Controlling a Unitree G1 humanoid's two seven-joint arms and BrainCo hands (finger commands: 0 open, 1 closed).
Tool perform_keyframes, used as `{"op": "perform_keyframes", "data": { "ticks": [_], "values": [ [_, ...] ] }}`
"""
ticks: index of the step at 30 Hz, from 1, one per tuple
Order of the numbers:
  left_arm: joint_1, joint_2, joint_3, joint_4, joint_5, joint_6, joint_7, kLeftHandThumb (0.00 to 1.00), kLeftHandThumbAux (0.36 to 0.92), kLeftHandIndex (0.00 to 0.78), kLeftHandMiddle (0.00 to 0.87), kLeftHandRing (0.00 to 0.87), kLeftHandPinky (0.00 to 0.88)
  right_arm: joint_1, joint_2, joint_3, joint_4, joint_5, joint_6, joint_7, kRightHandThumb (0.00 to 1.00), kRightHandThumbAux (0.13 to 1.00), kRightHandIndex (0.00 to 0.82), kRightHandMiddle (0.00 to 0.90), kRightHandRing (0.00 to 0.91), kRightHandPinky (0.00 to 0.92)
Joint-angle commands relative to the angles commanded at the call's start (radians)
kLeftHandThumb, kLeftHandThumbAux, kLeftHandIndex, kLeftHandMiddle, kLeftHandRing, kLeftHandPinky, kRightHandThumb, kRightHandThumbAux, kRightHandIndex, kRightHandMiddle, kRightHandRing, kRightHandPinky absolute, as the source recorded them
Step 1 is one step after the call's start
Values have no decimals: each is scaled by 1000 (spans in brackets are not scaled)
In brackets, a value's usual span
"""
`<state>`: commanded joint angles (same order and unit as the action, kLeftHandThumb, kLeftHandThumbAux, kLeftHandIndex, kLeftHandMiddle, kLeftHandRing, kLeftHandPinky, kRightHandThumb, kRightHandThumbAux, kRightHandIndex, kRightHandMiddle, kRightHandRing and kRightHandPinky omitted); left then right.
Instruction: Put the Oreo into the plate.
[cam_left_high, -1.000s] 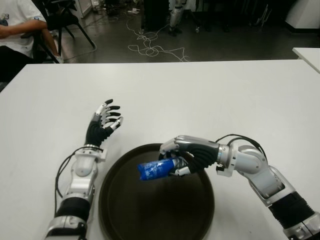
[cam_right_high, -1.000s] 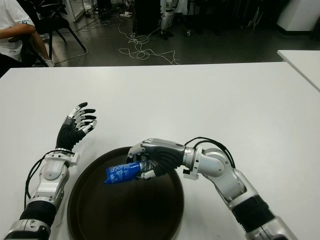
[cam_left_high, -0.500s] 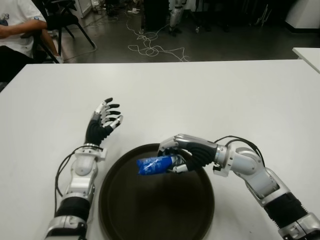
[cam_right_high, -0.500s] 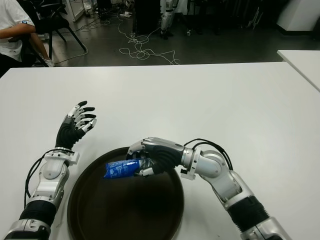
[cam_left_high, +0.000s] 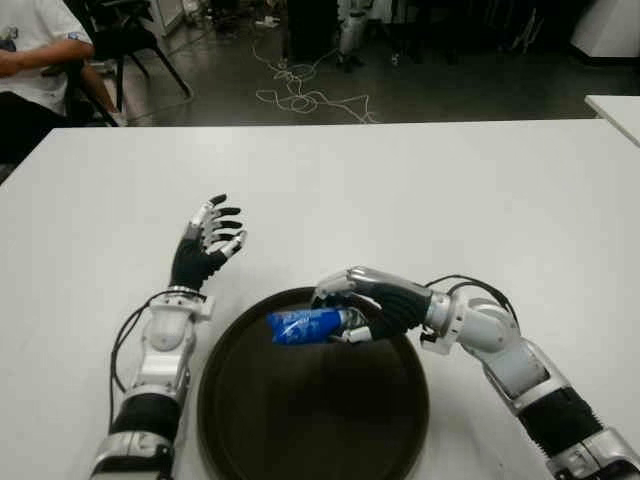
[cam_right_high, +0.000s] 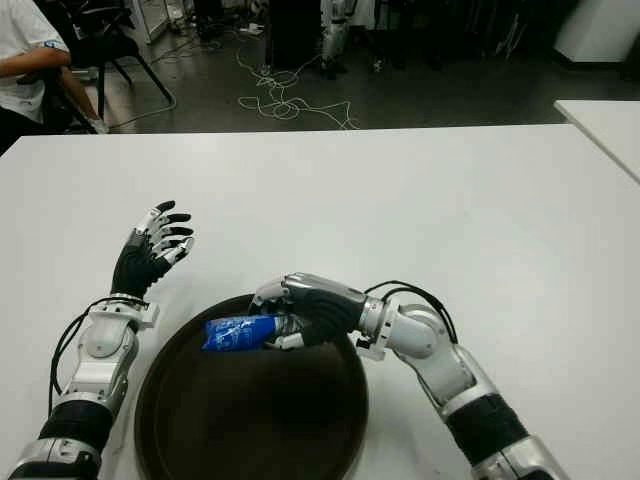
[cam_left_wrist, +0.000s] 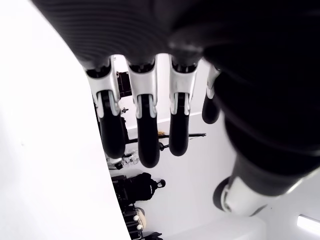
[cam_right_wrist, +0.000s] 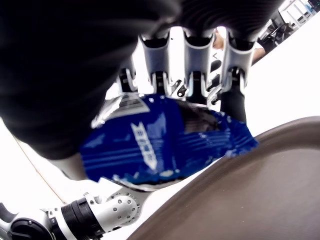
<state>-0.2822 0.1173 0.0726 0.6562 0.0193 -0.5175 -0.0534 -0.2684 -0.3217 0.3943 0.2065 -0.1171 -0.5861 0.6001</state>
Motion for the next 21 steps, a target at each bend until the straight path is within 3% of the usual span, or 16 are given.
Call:
{"op": "perform_keyframes", "data": {
  "ticks": [4,12,21],
  "values": [
    [0,1,0,0,4,0,3,452,758,147,275,302,325,1,1,0,-8,1,18,14,14,858,82,107,95,89],
    [1,4,-1,0,16,3,15,442,759,145,273,299,320,2,-1,-1,-26,-1,47,35,0,886,38,50,21,50],
    [0,4,0,7,10,-9,12,478,762,146,273,298,324,-3,-4,-2,-42,3,74,61,0,884,24,34,5,47]
  ]
}}
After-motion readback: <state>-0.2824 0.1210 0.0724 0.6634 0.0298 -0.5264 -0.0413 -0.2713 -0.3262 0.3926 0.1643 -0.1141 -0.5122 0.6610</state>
